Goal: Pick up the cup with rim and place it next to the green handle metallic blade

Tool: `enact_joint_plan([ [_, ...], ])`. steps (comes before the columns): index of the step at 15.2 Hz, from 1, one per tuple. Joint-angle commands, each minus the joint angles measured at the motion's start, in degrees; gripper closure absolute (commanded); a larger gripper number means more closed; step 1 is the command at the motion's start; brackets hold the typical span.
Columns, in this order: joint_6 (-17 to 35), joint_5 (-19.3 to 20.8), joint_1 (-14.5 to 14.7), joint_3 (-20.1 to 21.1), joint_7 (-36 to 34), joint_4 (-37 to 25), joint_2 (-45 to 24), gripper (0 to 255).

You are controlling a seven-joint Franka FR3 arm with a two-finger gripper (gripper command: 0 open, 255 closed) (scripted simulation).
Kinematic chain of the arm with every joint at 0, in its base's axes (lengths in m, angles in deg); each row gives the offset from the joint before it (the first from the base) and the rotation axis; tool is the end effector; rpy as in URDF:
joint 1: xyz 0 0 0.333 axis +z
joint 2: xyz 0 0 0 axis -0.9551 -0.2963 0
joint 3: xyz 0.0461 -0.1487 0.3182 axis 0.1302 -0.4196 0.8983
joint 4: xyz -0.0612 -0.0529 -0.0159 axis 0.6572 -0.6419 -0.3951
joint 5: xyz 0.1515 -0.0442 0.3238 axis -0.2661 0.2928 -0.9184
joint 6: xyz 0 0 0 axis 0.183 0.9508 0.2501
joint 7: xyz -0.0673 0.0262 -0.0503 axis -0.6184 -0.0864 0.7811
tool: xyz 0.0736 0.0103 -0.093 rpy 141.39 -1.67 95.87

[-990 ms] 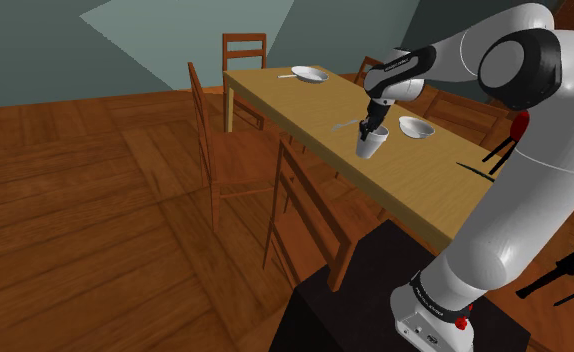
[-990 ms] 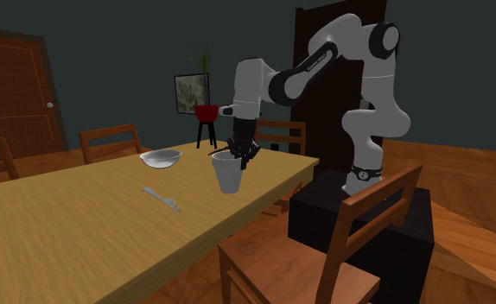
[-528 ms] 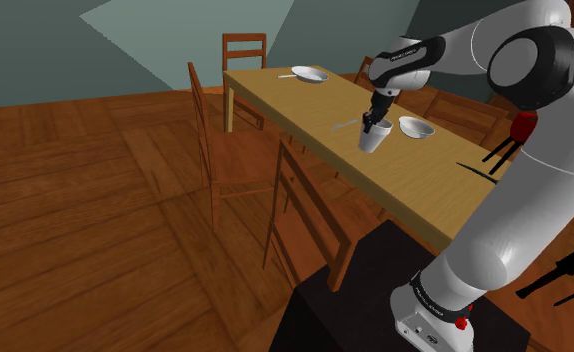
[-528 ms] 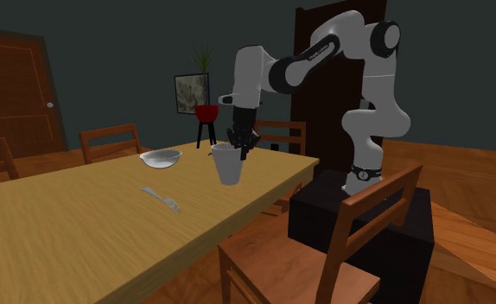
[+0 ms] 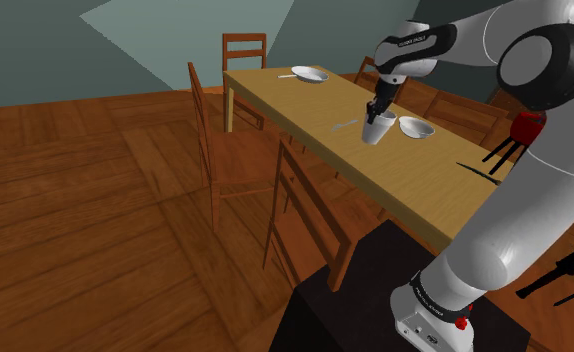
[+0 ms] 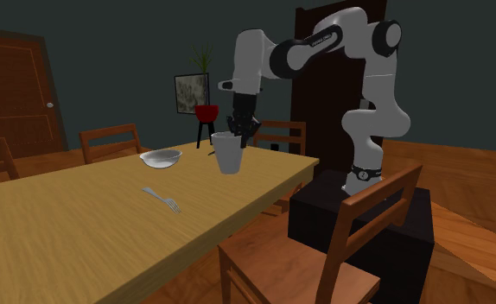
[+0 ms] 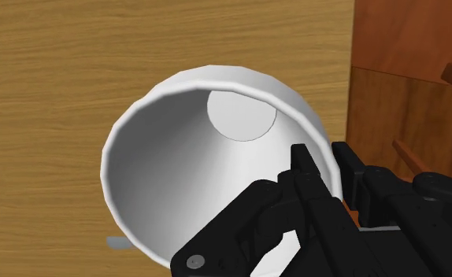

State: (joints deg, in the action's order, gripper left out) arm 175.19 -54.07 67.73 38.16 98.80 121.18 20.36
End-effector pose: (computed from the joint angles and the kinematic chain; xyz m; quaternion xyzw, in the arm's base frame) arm 0.4876 -0.2828 0.4902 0.9988 -0.0091 0.0267 0.0394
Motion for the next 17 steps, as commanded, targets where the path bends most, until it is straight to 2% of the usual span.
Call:
enact_joint_plan([
  [1, -1.5, 0.2, 0.0, -0.1, 0.0, -1.1, 0.4, 255],
  [17, -13.4, 1.0, 0.1, -0.1, -0.2, -11.4, 2.2, 255],
])
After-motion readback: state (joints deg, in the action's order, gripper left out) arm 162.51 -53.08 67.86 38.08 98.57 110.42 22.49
